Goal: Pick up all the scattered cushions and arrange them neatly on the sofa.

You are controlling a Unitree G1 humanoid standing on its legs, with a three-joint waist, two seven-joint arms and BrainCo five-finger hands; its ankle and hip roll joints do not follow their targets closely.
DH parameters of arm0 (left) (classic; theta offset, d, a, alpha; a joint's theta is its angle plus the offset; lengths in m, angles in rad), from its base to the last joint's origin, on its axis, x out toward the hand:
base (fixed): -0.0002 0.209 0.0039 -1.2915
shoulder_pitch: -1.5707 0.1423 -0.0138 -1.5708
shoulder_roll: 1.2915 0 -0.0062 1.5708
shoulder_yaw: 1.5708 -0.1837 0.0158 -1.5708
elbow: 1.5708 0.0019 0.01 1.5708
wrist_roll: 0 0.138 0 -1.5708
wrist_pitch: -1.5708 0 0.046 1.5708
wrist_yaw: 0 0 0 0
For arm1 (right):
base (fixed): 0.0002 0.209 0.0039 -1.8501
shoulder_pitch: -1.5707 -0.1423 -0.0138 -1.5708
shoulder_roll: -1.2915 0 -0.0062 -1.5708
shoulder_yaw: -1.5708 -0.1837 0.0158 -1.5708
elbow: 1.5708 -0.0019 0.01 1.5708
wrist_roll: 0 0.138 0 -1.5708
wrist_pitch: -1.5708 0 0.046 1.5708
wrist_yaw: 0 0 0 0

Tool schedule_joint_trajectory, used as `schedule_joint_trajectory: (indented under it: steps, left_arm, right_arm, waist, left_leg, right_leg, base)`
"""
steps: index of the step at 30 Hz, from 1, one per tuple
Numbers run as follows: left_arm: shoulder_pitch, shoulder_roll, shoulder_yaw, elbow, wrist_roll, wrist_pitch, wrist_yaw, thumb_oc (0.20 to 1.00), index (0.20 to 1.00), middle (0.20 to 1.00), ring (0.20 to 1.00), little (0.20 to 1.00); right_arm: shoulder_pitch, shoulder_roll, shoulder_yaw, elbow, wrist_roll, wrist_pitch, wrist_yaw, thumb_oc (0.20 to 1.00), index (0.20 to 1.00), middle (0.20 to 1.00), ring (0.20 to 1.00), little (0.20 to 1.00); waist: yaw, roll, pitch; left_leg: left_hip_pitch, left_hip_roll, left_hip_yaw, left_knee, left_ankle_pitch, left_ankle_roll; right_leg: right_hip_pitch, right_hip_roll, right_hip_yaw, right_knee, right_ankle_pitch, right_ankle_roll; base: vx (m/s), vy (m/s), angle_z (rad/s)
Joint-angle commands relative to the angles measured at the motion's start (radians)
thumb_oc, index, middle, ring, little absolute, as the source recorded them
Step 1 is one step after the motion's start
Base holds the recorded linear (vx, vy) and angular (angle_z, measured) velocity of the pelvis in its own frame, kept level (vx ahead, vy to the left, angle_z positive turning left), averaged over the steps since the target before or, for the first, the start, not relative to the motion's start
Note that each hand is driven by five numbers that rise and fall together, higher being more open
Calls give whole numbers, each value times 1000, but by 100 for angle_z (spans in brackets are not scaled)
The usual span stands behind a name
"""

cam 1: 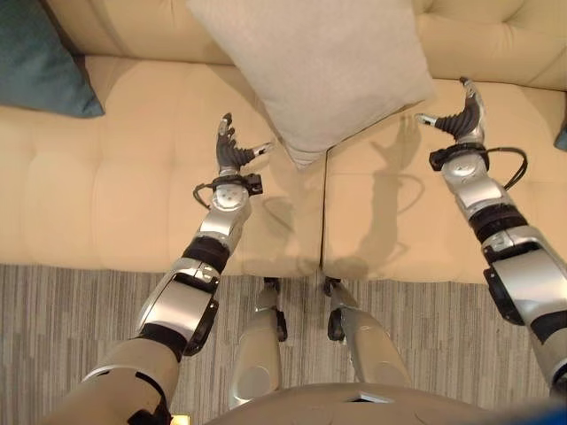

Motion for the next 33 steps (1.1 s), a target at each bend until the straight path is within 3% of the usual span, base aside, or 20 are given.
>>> schedule_joint_trajectory:
  steps: [1, 15, 28, 29, 30, 31, 32, 33]
  left_arm:
    - [-24, 17, -34, 14, -9, -57, 11, 1000, 1000, 1000, 1000, 1000]
    - [-233, -68, -122, 35, -61, -53, 10, 1000, 1000, 1000, 1000, 1000]
    - [-374, -191, -151, 66, -157, -62, 11, 1000, 1000, 1000, 1000, 1000]
    - [-392, -201, -145, 87, -185, -65, 13, 950, 950, 950, 950, 950]
    - [-408, -206, -146, 105, -202, -64, 10, 407, 407, 407, 407, 407]
    - [-418, -207, -145, 123, -217, -63, 6, 200, 200, 200, 200, 200]
    - [-456, -206, -127, 164, -281, -59, -3, 200, 200, 200, 200, 200]
    - [-464, -196, -128, 165, -284, -58, -4, 200, 200, 200, 200, 200]
  right_arm:
    - [-21, -57, 40, 4, 15, -35, -36, 1000, 1000, 1000, 1000, 1000]
    - [-272, -124, 223, 65, 17, -12, -15, 1000, 1000, 1000, 1000, 1000]
    - [-366, -22, 291, 22, 45, -20, -9, 1000, 1000, 1000, 1000, 1000]
    - [-374, -6, 291, 8, 53, -24, -10, 827, 827, 827, 827, 827]
    - [-379, 4, 290, 4, 63, -28, -9, 485, 485, 485, 485, 485]
    - [-380, 14, 286, 2, 73, -31, -10, 369, 369, 369, 369, 369]
    - [-380, 44, 271, -30, 105, -43, -13, 200, 200, 200, 200, 200]
    - [-381, 44, 269, -40, 104, -45, -15, 200, 200, 200, 200, 200]
  waist:
    - [19, -66, -58]
    - [28, -95, -10]
    - [24, -82, -15]
    - [18, -82, -21]
    - [13, -83, -24]
    - [8, -84, -26]
    - [-10, -83, -42]
    - [-14, -82, -45]
  left_leg:
    - [-3, -14, -4, -22, -24, -84]
    - [-141, 6, -45, -22, 11, -108]
    - [-208, -1, -65, -22, 17, -113]
    - [-208, -1, -63, -22, 15, -113]
    - [-209, -1, -63, -22, 15, -113]
    - [-209, -2, -62, -22, 14, -113]
    - [-210, -4, -60, -22, 11, -110]
    - [-210, -5, -60, -22, 10, -110]
  right_leg:
    - [-74, -78, 57, 2, 23, 140]
    - [-208, -63, 27, 2, 32, 147]
    - [-277, -57, 31, 4, 35, 146]
    - [-280, -57, 34, 4, 37, 146]
    - [-281, -57, 36, 4, 38, 146]
    - [-281, -57, 38, 4, 39, 146]
    - [-287, -57, 47, 3, 42, 147]
    - [-288, -57, 48, 3, 43, 148]
  base:
    - [3, -81, 10]
    - [5, -66, 7]
    - [7, -19, 2]
    - [0, 0, 0]
    - [0, 0, 0]
    - [12, 40, -2]
    - [12, 44, 0]
    - [9, 42, -4]
